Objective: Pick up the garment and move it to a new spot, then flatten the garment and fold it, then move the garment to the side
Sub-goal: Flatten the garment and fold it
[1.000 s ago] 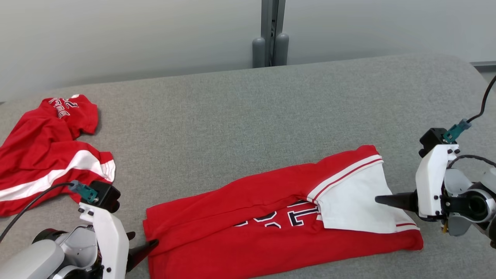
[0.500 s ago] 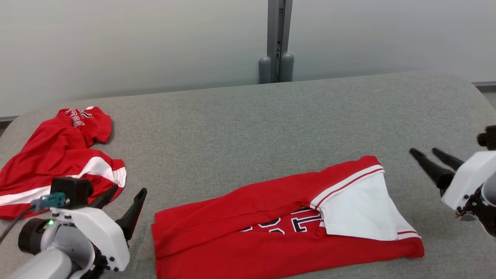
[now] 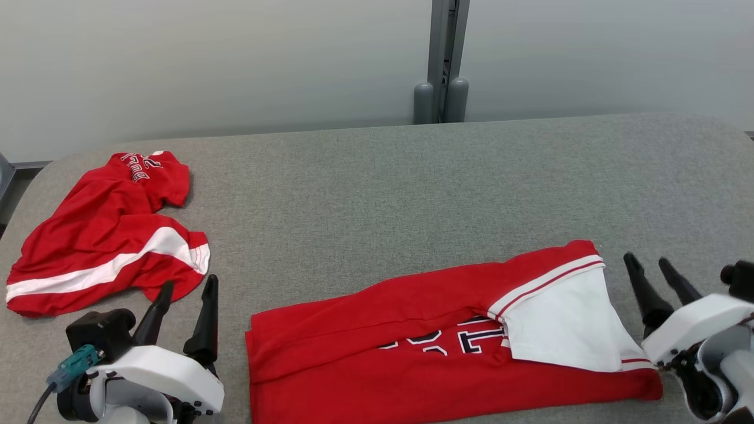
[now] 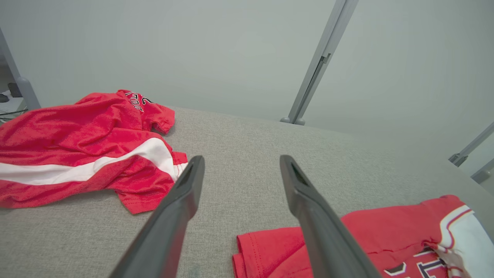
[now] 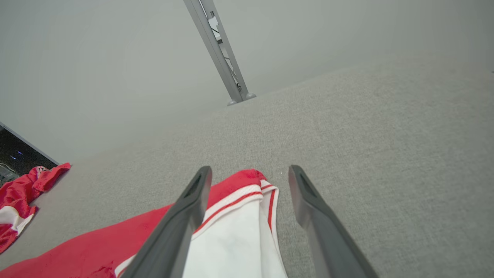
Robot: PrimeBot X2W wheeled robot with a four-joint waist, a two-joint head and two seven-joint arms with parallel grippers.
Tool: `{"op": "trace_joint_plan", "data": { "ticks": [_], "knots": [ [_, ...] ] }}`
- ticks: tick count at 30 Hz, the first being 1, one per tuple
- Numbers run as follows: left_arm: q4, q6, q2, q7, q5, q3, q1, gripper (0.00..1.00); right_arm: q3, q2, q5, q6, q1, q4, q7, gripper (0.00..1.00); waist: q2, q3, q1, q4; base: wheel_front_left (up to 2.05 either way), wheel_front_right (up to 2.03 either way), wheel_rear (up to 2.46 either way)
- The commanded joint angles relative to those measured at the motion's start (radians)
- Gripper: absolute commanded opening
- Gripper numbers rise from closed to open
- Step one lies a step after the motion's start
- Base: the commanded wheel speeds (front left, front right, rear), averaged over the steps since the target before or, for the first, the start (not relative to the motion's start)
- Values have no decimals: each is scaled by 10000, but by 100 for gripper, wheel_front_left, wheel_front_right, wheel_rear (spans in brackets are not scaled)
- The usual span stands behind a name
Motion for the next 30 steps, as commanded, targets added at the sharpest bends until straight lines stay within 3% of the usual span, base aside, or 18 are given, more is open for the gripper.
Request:
{"op": "trace_joint_plan", "data": {
  "ticks": [1, 7, 14, 30],
  "knots": [
    [98, -122, -106, -62, 145, 102, 131, 100, -118, 128, -252, 6, 269, 240, -39, 100, 0, 25, 0, 58, 0, 0, 0],
    [543, -578, -546, -88, 472, 322, 143, 100, 14, 875, -639, 6, 424, 1397, 271, 100, 0, 85, 0, 238, 0, 0, 0],
    [850, -918, -741, -85, 617, 419, 9, 100, -145, 1121, -717, 6, -91, 2283, 529, 100, 0, 169, 0, 343, 0, 0, 0],
    [1246, -1233, -904, -87, 662, 348, -222, 100, -185, 1743, 236, 3, -393, 3889, 3219, 100, 0, 270, 0, 672, 0, 0, 0]
  ]
}}
